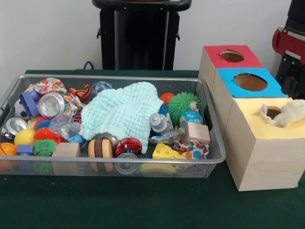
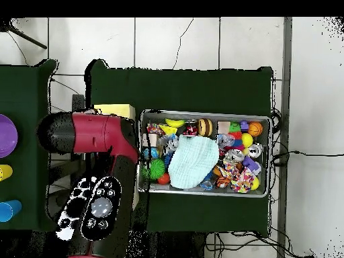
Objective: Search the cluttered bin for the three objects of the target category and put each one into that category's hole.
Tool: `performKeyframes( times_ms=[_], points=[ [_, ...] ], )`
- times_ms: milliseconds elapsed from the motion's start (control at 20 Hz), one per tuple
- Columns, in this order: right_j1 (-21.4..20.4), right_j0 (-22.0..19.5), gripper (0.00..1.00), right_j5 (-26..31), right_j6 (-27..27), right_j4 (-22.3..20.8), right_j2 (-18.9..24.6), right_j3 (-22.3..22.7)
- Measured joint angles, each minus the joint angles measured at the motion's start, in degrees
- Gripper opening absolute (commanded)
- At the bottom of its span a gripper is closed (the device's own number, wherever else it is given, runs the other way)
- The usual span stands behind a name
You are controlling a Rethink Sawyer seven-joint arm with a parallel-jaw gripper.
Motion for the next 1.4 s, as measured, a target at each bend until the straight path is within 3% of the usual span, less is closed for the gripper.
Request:
performKeyframes(
  times_ms=[400,750,1150,1400],
  points=[
    [4.6,-1.3,0.0,0.1,0.0,0.0,0.0,-7.2],
    [7.4,-1.5,0.0,0.1,0.0,0.0,0.0,-10.5],
    [8.5,-1.9,0.0,0.1,0.0,0.0,0.0,-10.8],
    [6.3,-1.9,0.0,0.1,0.0,0.0,0.0,-7.3]
  ],
)
